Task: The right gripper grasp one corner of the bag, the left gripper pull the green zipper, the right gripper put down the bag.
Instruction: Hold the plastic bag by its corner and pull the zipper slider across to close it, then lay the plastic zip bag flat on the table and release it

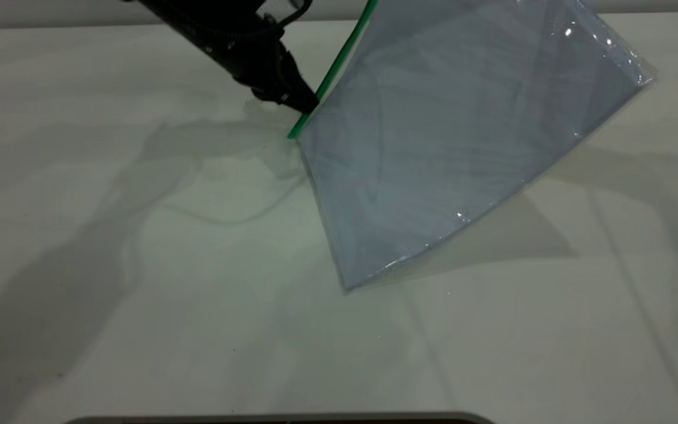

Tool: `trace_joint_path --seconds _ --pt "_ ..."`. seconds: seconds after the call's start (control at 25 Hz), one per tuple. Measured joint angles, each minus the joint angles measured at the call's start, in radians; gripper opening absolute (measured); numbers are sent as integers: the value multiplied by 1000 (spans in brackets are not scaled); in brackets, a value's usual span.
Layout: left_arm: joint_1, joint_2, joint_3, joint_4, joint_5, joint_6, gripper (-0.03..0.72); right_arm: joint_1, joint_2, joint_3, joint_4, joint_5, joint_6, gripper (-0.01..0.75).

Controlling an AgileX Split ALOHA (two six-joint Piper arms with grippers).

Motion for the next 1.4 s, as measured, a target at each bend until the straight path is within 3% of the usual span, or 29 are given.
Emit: trace_joint_path --seconds 0.56,0.64,0.84,1.0,1.28,1.4 --pt "23 5 0 20 -12 -45 72 -8 0 0 7 2 0 33" --pt "25 -16 0 52 -14 -75 116 -8 0 0 4 -6 0 33" --pt "26 -151 1 109 -8 -167 356 -8 0 0 -17 -83 0 33" --pt "26 -272 1 135 56 -219 490 -6 1 0 -56 -162 0 33" --pt "26 -463 1 167 243 -372 511 98 94 -5 -63 -237 -11 35" --pt "26 -540 1 204 297 -451 511 152 111 -5 -91 -278 -28 69"
